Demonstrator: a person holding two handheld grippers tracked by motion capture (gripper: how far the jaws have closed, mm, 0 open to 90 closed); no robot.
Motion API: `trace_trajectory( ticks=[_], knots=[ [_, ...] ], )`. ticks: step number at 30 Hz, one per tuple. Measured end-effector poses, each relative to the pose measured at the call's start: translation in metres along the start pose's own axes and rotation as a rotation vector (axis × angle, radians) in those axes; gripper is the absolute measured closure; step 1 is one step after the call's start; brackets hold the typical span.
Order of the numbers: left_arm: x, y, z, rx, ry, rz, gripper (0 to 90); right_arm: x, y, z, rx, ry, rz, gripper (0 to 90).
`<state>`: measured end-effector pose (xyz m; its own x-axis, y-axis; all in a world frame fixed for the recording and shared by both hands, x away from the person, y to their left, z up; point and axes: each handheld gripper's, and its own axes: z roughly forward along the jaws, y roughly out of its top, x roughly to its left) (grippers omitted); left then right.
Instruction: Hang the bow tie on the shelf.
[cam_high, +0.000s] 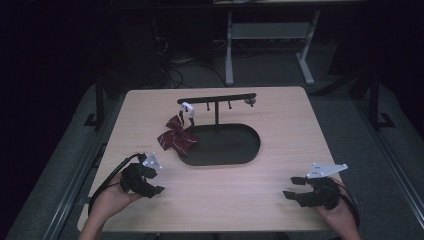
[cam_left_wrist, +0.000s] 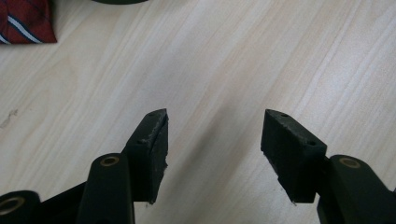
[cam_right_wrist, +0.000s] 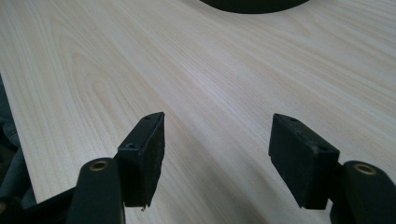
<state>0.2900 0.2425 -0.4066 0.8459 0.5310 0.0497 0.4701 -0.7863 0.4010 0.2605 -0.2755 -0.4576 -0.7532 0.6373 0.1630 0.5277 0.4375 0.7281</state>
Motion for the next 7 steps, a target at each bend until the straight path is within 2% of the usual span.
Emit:
trace_trajectory(
  ticks=[5,7],
  knots=[
    [-0.008,-0.01,0.0,-0.043,0.013,-0.016,40.9,0.001,-0.001,-0.001,-0.002,0.003,0.016,35.6],
    [-0.011,-0.013,0.001,-0.054,0.019,-0.02,40.4,0.001,-0.001,-0.001,-0.007,0.003,0.005,35.6]
  ],
)
